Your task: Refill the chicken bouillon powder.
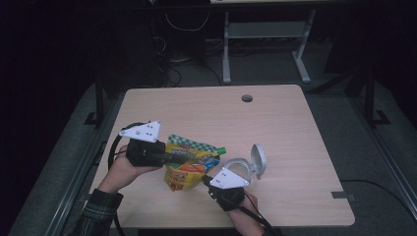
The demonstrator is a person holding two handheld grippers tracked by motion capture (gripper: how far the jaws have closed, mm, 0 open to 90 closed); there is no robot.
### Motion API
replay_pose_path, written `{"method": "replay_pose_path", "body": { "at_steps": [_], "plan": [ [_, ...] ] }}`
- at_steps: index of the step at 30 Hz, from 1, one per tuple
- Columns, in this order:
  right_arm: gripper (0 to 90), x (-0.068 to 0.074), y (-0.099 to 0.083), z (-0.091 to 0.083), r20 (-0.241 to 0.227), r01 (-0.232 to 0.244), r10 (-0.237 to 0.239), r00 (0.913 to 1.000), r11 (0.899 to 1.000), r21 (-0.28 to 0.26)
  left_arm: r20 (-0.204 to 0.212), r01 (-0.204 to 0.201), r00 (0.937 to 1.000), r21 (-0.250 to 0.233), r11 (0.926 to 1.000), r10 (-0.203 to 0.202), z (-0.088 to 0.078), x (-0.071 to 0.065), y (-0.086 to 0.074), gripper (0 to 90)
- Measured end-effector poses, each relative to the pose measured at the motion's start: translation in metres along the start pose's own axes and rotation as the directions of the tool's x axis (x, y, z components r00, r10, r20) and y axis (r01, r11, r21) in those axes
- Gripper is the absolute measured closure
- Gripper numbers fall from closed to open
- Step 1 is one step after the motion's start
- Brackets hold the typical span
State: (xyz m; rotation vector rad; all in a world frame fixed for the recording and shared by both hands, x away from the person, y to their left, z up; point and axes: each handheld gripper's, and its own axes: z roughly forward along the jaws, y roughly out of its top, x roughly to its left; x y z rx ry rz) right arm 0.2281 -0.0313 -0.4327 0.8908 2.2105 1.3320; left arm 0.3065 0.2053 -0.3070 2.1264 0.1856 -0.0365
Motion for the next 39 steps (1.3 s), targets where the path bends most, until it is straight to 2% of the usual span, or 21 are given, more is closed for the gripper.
{"method": "replay_pose_path", "body": {
  "at_steps": [6, 18, 27, 36, 39],
  "plan": [
    [90.0, 0.006, 0.000, 0.007, 0.005, 0.021, -0.021, 0.9998, 1.000, 0.000, -0.013, 0.021, 0.9997, 0.034, 0.9992, -0.021, 0.005, 0.002, 0.008, 90.0],
    [90.0, 0.014, 0.005, 0.016, -0.018, 0.035, -0.036, 0.9992, 0.999, -0.023, -0.005, 0.002, 1.0000, 0.077, 0.9970, -0.002, 0.017, 0.007, 0.032, 90.0],
    [90.0, 0.019, 0.008, 0.020, -0.028, 0.046, -0.047, 0.9985, 0.998, -0.038, -0.001, 0.003, 1.0000, 0.094, 0.9956, -0.003, 0.026, 0.010, 0.041, 90.0],
    [90.0, 0.021, 0.009, 0.023, -0.055, 0.027, -0.030, 0.9980, 0.998, -0.059, 0.009, -0.005, 1.0000, 0.139, 0.9903, 0.004, 0.033, 0.012, 0.050, 90.0],
    [90.0, 0.022, 0.010, 0.025, -0.058, 0.034, -0.038, 0.9976, 0.997, -0.065, 0.006, -0.004, 1.0000, 0.156, 0.9877, 0.003, 0.036, 0.012, 0.053, 90.0]
  ]
}}
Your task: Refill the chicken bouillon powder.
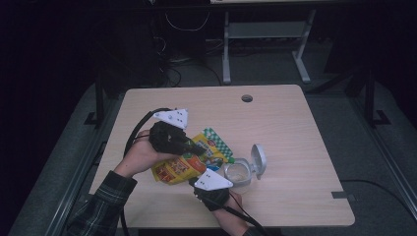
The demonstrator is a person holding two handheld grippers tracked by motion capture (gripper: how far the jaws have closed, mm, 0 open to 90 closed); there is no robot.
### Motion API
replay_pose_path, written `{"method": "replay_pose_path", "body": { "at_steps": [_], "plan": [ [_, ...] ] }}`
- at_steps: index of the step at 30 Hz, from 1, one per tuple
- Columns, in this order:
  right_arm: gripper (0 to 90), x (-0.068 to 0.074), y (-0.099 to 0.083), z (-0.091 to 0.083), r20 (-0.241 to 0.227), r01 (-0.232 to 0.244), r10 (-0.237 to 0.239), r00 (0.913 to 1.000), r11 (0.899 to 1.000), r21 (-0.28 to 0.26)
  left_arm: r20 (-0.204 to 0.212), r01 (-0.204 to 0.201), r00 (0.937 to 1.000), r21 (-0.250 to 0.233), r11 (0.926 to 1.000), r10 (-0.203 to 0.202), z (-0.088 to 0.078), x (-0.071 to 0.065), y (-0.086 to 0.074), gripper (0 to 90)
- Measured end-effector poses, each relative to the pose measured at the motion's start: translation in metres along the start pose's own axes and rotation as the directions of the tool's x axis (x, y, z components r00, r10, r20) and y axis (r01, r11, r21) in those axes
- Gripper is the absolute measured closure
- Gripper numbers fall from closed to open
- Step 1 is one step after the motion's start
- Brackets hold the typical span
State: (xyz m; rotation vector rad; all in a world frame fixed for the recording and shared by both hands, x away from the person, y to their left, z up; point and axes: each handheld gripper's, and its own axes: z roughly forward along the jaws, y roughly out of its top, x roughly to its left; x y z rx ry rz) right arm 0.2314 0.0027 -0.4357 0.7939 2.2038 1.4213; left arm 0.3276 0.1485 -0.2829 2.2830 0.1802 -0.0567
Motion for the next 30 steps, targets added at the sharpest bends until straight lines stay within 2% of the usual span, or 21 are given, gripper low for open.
{"method": "replay_pose_path", "body": {
  "at_steps": [5, 9, 11, 22, 30],
  "plan": [
    [90.0, 0.002, 0.000, 0.002, -0.016, -0.006, 0.006, 0.9999, 1.000, -0.023, 0.022, -0.010, 0.9997, 0.022, 0.9997, 0.010, 0.004, -0.001, 0.006, 90.0],
    [90.0, 0.005, 0.002, 0.002, -0.020, -0.009, 0.008, 0.9998, 0.999, -0.036, 0.024, -0.019, 0.9996, 0.047, 0.9987, 0.018, 0.007, -0.002, 0.011, 90.0],
    [90.0, 0.005, 0.002, 0.002, -0.020, -0.006, 0.005, 0.9998, 0.999, -0.041, 0.025, -0.010, 0.9997, 0.056, 0.9984, 0.008, 0.010, -0.002, 0.013, 90.0],
    [90.0, 0.002, 0.003, 0.001, -0.040, -0.007, 0.005, 0.9992, 0.999, -0.046, 0.053, -0.010, 0.9986, 0.070, 0.9975, 0.006, 0.021, 0.003, 0.021, 90.0],
    [90.0, 0.000, 0.004, 0.001, -0.063, 0.003, -0.007, 0.9980, 0.998, -0.065, 0.050, -0.001, 0.9988, 0.085, 0.9964, -0.003, 0.026, 0.004, 0.025, 90.0]
  ]
}}
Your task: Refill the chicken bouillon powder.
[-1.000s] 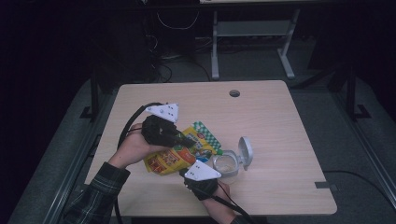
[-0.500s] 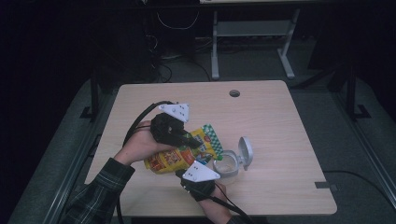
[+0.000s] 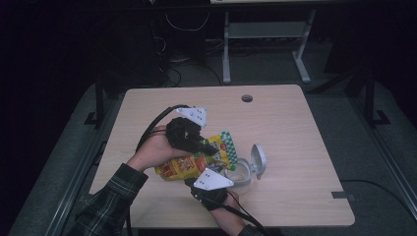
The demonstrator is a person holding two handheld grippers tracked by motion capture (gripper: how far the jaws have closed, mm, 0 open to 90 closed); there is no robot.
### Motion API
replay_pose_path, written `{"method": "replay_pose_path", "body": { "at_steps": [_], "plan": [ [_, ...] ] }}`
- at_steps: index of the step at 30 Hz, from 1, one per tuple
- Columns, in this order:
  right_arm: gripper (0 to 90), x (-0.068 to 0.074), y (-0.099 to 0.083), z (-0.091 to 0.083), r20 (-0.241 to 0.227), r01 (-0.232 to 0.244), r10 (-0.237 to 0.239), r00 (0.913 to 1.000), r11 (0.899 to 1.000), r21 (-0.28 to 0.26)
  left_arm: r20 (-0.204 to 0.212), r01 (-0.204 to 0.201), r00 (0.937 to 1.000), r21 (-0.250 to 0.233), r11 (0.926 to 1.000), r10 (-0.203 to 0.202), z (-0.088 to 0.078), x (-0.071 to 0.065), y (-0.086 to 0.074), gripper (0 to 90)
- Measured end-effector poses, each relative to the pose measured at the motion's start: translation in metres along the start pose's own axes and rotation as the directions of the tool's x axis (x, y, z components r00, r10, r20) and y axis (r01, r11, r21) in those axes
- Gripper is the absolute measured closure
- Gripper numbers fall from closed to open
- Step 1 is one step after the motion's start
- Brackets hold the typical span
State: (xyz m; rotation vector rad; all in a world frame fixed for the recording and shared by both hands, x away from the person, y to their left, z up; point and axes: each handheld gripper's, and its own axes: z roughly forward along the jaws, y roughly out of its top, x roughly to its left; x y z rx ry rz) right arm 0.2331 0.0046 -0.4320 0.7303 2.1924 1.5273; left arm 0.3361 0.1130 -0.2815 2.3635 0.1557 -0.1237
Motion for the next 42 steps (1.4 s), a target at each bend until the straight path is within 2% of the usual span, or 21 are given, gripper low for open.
{"method": "replay_pose_path", "body": {
  "at_steps": [12, 21, 29, 34, 42],
  "plan": [
    [90.0, 0.001, 0.002, 0.000, -0.025, 0.000, 0.000, 0.9997, 1.000, -0.013, 0.005, 0.006, 1.0000, 0.023, 0.9997, -0.006, 0.006, 0.003, 0.004, 89.9],
    [90.0, 0.000, 0.003, -0.002, -0.023, -0.006, 0.006, 0.9997, 0.999, -0.032, 0.006, 0.007, 1.0000, 0.047, 0.9989, -0.007, 0.008, 0.004, 0.011, 89.9],
    [90.0, 0.001, 0.004, -0.003, -0.027, -0.019, 0.017, 0.9995, 0.999, -0.043, 0.003, 0.013, 0.9999, 0.088, 0.9960, -0.013, 0.012, 0.004, 0.017, 89.9],
    [90.0, -0.001, 0.005, -0.004, -0.023, -0.014, 0.012, 0.9996, 0.998, -0.054, 0.003, 0.016, 0.9999, 0.093, 0.9955, -0.016, 0.013, 0.004, 0.021, 89.9],
    [90.0, -0.003, 0.005, -0.006, -0.024, -0.016, 0.015, 0.9996, 0.998, -0.063, 0.004, 0.005, 1.0000, 0.116, 0.9932, -0.005, 0.016, 0.005, 0.026, 89.8]
  ]
}}
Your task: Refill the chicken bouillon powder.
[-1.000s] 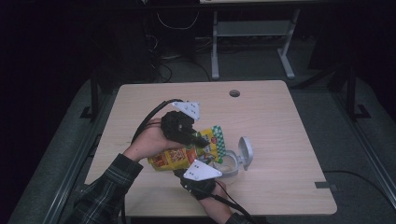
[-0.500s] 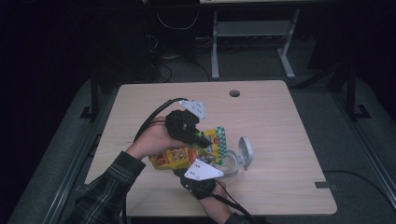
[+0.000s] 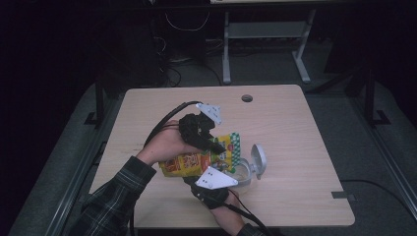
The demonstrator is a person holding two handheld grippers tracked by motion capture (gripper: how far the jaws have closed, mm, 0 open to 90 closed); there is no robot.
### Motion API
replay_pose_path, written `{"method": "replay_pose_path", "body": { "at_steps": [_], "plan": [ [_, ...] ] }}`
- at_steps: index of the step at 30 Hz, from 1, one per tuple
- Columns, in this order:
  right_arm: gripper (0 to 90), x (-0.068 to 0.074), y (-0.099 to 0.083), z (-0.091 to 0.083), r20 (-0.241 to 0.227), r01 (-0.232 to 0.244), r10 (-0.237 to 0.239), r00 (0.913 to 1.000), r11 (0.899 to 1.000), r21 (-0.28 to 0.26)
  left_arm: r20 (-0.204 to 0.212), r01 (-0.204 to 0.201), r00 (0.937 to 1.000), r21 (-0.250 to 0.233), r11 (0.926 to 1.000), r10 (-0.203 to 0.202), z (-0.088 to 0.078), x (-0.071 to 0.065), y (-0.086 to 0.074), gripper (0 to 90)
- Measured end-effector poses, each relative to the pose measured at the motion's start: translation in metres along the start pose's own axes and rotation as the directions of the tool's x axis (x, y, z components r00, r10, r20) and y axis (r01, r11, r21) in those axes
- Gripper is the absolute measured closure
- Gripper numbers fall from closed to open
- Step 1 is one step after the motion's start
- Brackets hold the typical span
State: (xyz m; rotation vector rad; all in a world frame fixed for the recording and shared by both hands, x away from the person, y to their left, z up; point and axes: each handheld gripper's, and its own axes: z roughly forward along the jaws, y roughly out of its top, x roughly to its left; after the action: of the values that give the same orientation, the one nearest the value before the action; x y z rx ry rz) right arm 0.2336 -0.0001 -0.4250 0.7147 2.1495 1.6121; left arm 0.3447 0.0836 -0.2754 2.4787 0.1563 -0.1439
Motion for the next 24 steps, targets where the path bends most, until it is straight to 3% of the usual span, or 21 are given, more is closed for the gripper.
{"method": "replay_pose_path", "body": {
  "at_steps": [10, 24],
  "plan": [
    [90.0, -0.0011, 0.0009, -0.0011, -0.006, -0.005, 0.005, 1.0000, 1.000, -0.014, 0.004, 0.006, 1.0000, 0.042, 0.9991, -0.006, 0.0044, 0.0002, 0.0064, 89.8],
    [90.0, -0.0023, 0.0008, -0.0022, -0.003, -0.007, 0.007, 1.0000, 1.000, -0.022, 0.005, -0.001, 1.0000, 0.054, 0.9986, 0.001, 0.0060, -0.0002, 0.0105, 89.5]
  ]
}}
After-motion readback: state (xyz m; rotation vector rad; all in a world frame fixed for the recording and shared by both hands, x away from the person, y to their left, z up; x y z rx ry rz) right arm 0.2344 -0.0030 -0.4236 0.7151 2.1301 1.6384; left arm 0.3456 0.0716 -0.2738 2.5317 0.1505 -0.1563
